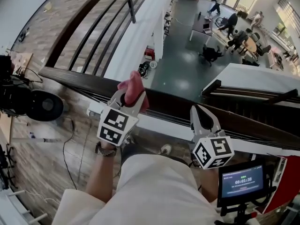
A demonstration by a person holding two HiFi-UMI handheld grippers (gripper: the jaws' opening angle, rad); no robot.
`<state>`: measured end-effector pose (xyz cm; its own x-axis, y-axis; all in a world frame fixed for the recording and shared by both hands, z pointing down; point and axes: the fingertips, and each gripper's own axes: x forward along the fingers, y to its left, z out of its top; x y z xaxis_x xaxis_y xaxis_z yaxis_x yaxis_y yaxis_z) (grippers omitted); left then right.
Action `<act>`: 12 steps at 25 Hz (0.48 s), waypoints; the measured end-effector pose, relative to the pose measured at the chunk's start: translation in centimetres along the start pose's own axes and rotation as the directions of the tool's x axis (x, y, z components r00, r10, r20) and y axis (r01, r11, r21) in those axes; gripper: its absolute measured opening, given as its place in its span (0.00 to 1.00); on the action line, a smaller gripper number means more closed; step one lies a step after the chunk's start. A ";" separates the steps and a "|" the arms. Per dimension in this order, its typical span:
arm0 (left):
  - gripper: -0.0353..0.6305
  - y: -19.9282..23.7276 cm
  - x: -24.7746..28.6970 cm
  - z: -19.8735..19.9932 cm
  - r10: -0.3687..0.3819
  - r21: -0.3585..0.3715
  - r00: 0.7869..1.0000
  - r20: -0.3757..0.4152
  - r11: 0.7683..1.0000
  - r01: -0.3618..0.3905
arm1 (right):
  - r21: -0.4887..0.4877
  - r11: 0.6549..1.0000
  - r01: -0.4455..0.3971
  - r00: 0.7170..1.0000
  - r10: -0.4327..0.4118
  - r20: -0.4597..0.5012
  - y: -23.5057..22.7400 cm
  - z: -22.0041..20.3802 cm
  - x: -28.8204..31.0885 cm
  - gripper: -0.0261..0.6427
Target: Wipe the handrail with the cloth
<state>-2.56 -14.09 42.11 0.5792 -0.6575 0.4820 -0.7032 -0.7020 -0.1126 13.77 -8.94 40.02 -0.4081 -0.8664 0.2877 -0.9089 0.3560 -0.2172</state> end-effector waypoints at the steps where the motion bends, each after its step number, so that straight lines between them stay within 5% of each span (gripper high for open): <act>1: 0.10 -0.1 -0.1 0.0 0.003 0.003 1.000 0.004 1.000 -0.003 | -0.005 1.000 -0.004 1.000 0.004 -0.002 0.1 -0.1 -0.1 0.04; 12: 0.10 -1.6 0.7 0.9 -0.022 -0.005 1.000 -0.015 1.000 0.022 | -0.080 0.993 0.089 0.991 -0.097 -0.092 -1.6 -0.9 -0.1 0.04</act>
<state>-0.71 -13.65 41.85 0.5886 -0.6375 0.4971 -0.6920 -0.7152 -0.0978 15.17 -9.04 41.17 -0.3245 -0.8608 0.3920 -0.9457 0.3039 -0.1155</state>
